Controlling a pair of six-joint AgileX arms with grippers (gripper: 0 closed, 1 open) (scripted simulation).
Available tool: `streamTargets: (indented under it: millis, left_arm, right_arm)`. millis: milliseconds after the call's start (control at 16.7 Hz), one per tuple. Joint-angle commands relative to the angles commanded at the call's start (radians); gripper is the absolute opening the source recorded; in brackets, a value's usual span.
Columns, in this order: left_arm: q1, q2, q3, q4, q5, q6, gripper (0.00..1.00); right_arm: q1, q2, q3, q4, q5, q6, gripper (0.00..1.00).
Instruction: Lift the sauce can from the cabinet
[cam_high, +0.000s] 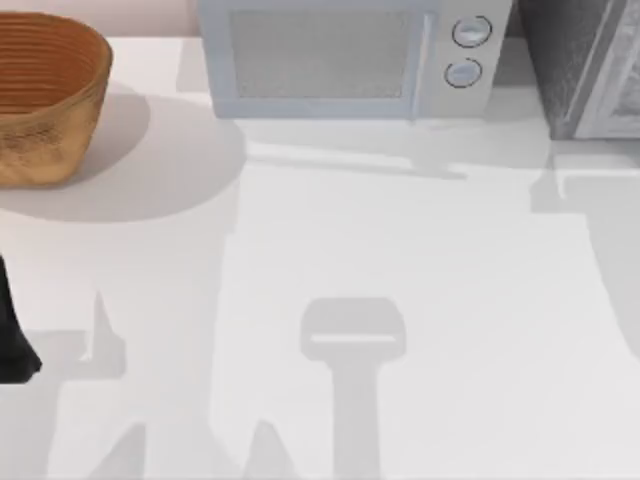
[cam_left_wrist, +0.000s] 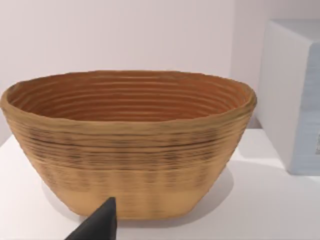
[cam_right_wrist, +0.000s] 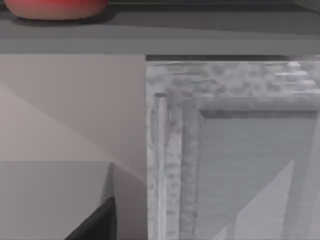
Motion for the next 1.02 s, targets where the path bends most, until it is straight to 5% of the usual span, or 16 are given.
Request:
streamTargets:
  millis: [480, 1020]
  left_arm:
    - [0.000, 0.000, 0.000, 0.000, 0.000, 0.000, 1.00]
    - [0.000, 0.000, 0.000, 0.000, 0.000, 0.000, 1.00]
  right_arm:
    - [0.058, 0.411, 0.561, -0.131, 0.059, 0.003, 1.00]
    - [0.078, 0.466, 0.627, -0.139, 0.079, 0.004, 1.00]
